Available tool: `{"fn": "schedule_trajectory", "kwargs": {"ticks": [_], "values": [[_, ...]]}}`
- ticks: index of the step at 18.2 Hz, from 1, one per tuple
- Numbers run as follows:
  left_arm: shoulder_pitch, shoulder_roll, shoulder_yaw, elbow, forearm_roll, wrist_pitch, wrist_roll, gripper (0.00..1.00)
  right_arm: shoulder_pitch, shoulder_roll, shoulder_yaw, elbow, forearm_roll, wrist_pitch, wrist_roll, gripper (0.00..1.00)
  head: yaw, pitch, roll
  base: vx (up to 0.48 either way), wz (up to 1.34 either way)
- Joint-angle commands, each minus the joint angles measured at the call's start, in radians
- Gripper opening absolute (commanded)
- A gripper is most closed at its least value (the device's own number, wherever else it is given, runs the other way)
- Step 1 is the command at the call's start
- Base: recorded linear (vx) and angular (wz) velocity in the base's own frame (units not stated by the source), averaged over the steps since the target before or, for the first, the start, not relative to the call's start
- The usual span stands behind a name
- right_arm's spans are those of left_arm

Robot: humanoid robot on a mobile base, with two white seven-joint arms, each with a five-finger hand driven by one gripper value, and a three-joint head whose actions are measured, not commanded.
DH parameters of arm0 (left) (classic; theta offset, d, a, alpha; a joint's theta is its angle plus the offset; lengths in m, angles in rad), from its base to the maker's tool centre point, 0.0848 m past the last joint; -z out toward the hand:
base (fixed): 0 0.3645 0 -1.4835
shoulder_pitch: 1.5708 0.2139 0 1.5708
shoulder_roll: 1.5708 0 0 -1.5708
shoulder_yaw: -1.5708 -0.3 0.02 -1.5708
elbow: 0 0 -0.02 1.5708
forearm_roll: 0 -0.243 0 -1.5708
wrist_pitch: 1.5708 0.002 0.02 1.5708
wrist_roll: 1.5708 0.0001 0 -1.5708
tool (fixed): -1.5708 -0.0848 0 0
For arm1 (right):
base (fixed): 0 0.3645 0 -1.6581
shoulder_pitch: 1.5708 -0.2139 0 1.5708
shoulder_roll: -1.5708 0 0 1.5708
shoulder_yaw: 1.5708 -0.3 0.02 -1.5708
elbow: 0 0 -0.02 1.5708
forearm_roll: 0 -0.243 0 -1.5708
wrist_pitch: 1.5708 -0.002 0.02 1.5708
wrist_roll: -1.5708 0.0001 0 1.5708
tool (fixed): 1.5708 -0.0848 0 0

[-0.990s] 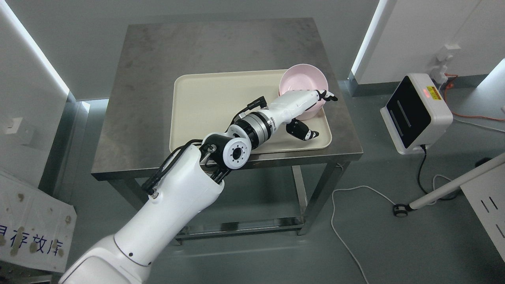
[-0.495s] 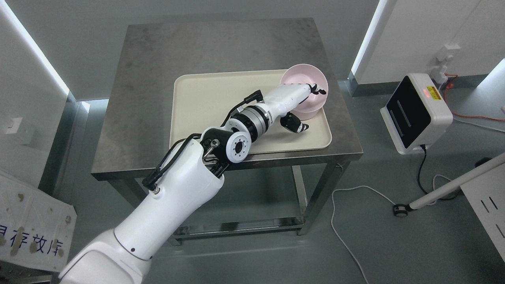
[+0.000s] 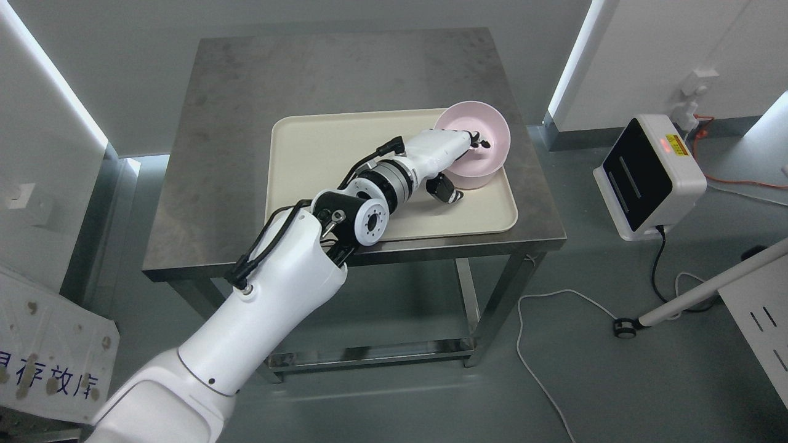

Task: Stack pink IKEA bowls on left shelf middle
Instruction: 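Grasp the stacked pink bowls with the left hand and lift them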

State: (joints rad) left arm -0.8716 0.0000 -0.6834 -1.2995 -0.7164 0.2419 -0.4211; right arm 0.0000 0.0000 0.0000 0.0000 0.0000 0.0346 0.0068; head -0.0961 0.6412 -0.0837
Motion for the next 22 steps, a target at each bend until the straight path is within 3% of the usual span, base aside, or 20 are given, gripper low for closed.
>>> {"fn": "schedule_trajectory", "kwargs": {"ticks": [1, 8, 13, 16, 18, 22], "values": [[-0.006, 0.017, -0.001, 0.045, -0.014, -0.003, -0.002, 0.57, 0.029, -0.017, -0.011, -0.034, 0.000, -0.001, -0.001, 1.00, 0.0000, 0.000, 0.000, 0.000, 0.00], [0.002, 0.017, 0.004, 0.043, -0.006, -0.059, -0.002, 0.43, 0.029, -0.017, -0.011, -0.034, 0.000, -0.001, -0.001, 1.00, 0.0000, 0.000, 0.000, 0.000, 0.00], [0.040, 0.017, 0.073, 0.048, -0.006, -0.245, -0.004, 0.13, 0.029, -0.017, -0.011, -0.034, 0.000, 0.001, -0.001, 1.00, 0.0000, 0.000, 0.000, 0.000, 0.00], [0.068, 0.017, 0.113, 0.058, -0.006, -0.344, -0.004, 0.01, 0.029, -0.017, -0.011, -0.034, 0.000, -0.001, -0.001, 1.00, 0.0000, 0.000, 0.000, 0.000, 0.00], [0.069, 0.017, 0.145, 0.072, -0.006, -0.406, -0.004, 0.00, 0.029, -0.017, -0.012, -0.034, 0.000, -0.001, -0.001, 1.00, 0.0000, 0.000, 0.000, 0.000, 0.00], [0.043, 0.017, 0.247, 0.057, 0.009, -0.426, -0.001, 0.00, 0.029, -0.017, -0.011, -0.034, 0.000, 0.001, -0.001, 1.00, 0.0000, 0.000, 0.000, 0.000, 0.00]]}}
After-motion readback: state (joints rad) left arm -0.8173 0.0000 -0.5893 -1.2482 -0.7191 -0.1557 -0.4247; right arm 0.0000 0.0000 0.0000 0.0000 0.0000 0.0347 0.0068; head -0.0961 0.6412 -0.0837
